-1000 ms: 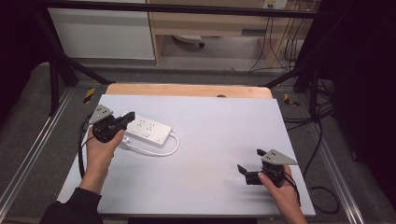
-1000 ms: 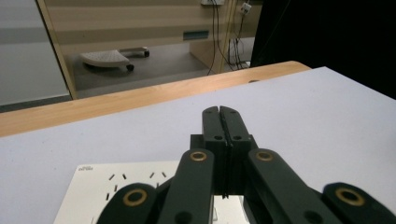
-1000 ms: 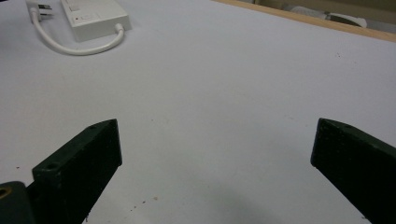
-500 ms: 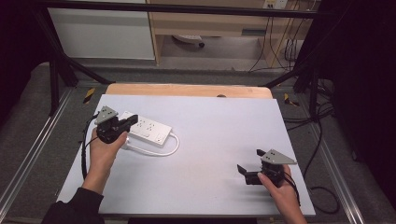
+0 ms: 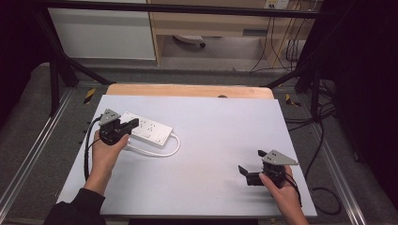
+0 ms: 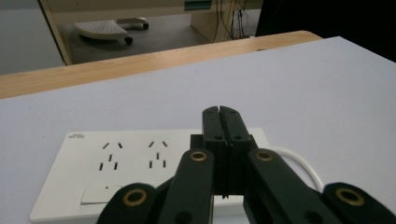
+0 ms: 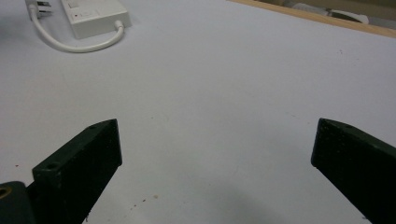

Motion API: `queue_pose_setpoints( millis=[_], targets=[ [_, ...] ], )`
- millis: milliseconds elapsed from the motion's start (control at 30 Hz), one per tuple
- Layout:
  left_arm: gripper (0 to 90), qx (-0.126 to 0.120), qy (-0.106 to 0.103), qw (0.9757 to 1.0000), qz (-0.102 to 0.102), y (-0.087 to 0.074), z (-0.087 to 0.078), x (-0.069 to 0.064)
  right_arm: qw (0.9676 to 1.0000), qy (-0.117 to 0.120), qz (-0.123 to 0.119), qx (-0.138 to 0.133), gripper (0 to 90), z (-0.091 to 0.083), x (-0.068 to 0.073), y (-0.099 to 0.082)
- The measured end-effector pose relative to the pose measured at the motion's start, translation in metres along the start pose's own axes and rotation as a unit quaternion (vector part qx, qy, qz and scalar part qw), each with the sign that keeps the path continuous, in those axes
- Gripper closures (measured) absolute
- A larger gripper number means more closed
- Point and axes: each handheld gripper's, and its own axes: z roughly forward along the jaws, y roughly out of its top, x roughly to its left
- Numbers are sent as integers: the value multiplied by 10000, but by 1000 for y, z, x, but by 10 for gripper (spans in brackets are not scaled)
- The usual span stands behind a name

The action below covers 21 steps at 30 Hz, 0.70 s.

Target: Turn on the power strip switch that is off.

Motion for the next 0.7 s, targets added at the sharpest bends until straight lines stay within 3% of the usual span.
queue_pose_setpoints(
  millis=[700],
  targets=[
    [900,359,-43,9993,48,-11,18,-1,10000,7,27,-5,23,-1,-1,0]
  ],
)
